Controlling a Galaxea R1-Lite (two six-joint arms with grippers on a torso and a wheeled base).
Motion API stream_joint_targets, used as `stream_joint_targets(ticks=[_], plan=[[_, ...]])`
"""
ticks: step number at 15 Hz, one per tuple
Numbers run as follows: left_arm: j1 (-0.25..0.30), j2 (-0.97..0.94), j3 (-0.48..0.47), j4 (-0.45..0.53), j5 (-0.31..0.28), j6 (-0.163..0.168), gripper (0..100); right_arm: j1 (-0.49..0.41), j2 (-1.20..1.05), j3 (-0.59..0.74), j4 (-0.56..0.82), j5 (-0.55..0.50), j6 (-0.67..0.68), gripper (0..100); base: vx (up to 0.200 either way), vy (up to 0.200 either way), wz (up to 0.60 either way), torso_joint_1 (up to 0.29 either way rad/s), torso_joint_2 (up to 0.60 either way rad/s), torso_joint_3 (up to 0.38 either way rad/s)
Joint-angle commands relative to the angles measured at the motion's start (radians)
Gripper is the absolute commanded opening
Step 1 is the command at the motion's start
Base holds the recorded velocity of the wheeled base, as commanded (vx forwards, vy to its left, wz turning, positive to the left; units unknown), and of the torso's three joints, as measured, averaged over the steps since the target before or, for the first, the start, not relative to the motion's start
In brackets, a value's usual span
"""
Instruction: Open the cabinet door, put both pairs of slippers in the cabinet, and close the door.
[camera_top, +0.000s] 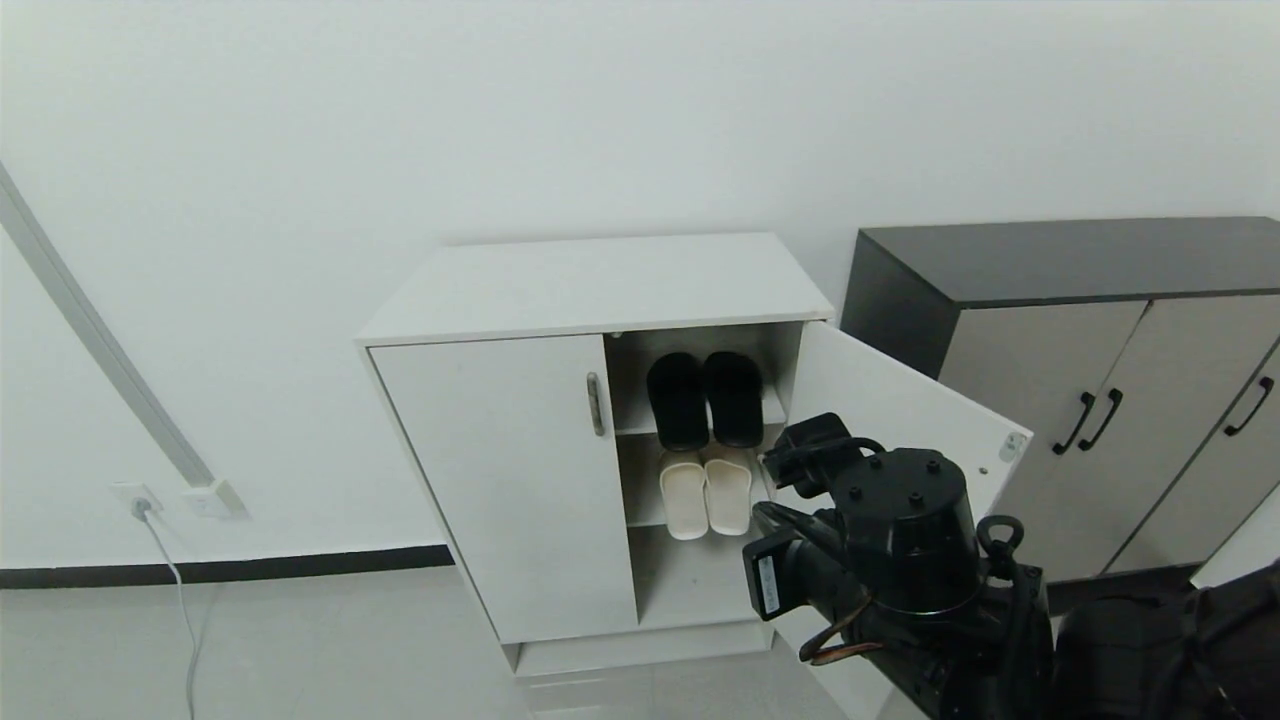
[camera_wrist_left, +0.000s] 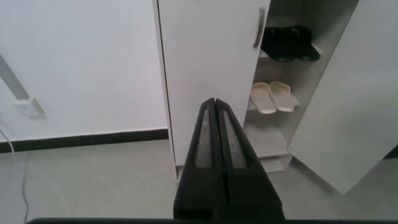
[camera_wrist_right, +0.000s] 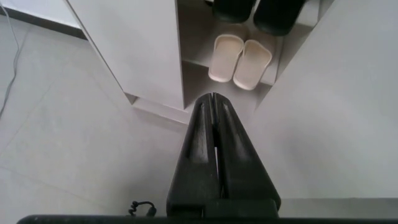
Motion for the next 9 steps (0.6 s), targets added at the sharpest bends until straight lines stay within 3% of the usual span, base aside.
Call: stream_joint_targets(ticks=[1, 9], plan=[[0.000, 0.001, 0.000, 0.000, 0.000, -0.002, 0, -0.001, 0.001, 0.000, -0.001, 0.000, 0.000, 0, 0.000, 0.000, 0.00, 0.222, -0.55, -0.325], [0.000, 0.001, 0.000, 0.000, 0.001, -0.002, 0, -0.010, -0.001, 0.006, -0.017, 0.002, 0.002, 0, 0.000, 0.000, 0.00, 0.249, -0.58, -0.330]])
